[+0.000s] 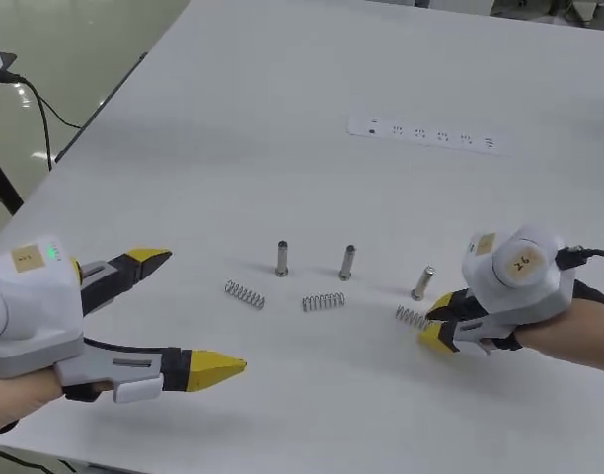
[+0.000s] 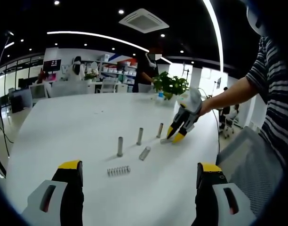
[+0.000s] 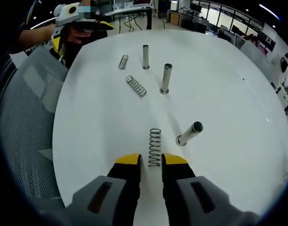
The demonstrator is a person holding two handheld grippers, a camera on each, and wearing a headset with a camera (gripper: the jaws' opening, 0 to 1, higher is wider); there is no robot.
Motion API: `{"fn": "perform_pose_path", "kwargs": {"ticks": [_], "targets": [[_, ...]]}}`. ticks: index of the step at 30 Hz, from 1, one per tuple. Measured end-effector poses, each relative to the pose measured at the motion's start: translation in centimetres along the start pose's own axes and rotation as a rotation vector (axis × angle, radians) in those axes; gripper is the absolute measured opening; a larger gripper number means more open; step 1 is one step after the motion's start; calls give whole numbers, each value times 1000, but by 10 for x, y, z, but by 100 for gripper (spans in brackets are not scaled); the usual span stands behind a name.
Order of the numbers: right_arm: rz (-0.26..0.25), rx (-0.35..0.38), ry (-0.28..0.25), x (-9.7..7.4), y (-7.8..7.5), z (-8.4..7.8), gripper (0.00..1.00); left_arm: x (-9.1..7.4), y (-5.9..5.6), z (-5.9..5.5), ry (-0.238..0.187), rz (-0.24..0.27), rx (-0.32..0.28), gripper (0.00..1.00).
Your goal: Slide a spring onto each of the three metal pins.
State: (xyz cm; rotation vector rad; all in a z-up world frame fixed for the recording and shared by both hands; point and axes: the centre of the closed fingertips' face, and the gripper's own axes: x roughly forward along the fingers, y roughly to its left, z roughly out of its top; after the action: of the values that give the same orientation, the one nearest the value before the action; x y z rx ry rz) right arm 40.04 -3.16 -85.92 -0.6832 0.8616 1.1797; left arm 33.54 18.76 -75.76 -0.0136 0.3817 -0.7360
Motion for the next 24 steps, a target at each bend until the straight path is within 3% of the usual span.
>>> {"fn": "perform_pose_path", "kwargs": {"ticks": [7, 10, 24], "targets": [[-4, -17, 12, 2, -1, 3, 12, 1, 0, 0, 4, -4, 0, 97], [-10, -55, 40, 4, -1, 0, 9, 2, -1, 0, 3, -6, 0, 97], [-7, -77, 2, -7, 5, 14, 8, 12, -15, -1, 18, -53, 11, 97]]}}
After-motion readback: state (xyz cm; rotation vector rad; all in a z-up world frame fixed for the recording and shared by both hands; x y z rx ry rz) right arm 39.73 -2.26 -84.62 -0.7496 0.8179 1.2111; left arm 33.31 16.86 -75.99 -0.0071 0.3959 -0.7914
